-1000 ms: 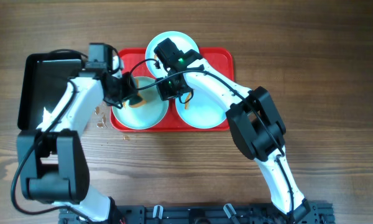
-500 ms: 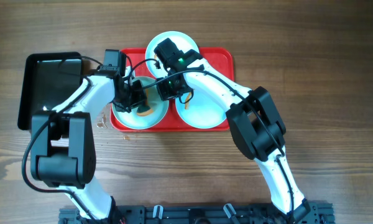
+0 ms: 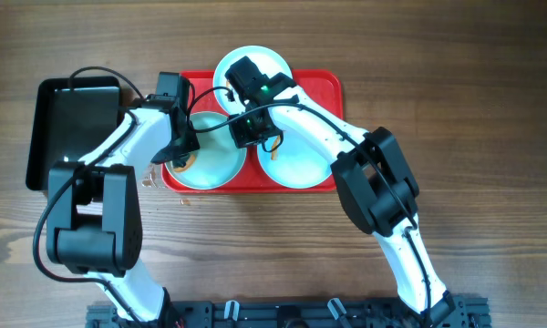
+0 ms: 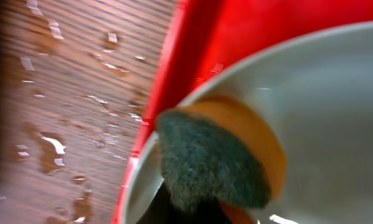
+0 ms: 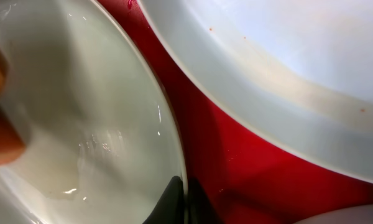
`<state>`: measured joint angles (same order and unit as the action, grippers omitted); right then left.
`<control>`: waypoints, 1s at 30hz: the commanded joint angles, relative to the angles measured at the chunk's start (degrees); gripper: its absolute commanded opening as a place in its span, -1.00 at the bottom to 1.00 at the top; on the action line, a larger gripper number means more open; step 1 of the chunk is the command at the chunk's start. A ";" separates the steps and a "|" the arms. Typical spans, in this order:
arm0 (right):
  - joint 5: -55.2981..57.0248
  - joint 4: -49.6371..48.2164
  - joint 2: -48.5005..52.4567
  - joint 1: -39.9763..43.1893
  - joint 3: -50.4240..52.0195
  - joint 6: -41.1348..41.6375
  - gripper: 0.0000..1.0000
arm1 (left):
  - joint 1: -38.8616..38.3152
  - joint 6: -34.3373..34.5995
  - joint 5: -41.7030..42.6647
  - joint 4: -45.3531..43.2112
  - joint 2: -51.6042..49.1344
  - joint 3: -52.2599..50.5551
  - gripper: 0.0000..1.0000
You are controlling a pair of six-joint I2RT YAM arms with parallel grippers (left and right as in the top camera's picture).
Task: Clean dirty plates on tray and stack at the side
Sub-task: 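Scrub the held top plate with the sponge in the left gripper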
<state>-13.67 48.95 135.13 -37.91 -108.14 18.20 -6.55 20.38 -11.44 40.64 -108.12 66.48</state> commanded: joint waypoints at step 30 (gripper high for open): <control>0.17 1.38 1.38 -0.07 0.20 -0.13 -0.91 | 0.81 2.95 -7.85 5.64 -0.39 -2.67 -0.92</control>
<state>-13.72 49.67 135.13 -37.89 -108.14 18.20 -6.24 20.45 3.07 43.24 -107.20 65.25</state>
